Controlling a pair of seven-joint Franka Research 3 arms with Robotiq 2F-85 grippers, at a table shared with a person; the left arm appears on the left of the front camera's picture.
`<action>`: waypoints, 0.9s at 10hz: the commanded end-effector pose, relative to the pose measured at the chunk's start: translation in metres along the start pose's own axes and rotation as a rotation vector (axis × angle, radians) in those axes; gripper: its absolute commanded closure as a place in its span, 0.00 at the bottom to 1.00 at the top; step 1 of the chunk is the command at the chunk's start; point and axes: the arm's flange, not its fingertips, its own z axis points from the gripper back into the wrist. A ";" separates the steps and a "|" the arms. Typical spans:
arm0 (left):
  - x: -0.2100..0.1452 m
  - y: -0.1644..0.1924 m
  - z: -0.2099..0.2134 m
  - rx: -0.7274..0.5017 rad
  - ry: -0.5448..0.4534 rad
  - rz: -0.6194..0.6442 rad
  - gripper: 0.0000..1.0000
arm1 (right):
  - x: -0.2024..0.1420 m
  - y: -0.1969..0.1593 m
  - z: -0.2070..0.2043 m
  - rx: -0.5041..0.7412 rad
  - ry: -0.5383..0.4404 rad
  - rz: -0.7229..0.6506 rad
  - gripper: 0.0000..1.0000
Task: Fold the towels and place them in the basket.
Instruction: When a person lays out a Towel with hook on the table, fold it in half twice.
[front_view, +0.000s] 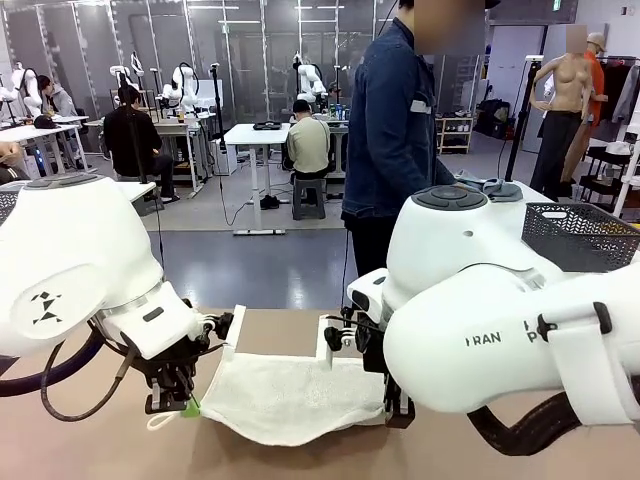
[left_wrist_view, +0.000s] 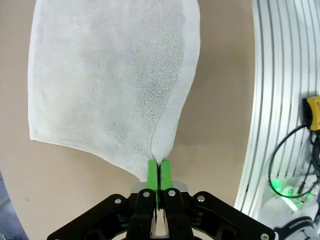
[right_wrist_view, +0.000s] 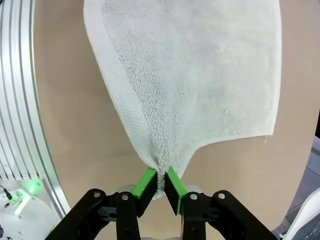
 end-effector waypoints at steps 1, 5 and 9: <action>-0.013 -0.004 -0.015 0.020 0.006 0.032 1.00 | 0.002 -0.018 -0.003 -0.002 0.015 -0.039 1.00; 0.001 0.061 -0.035 0.035 0.011 -0.001 1.00 | 0.009 -0.070 -0.026 0.044 0.012 -0.064 1.00; 0.014 0.116 -0.039 0.046 0.068 0.030 1.00 | 0.008 -0.119 -0.042 0.087 0.049 -0.094 1.00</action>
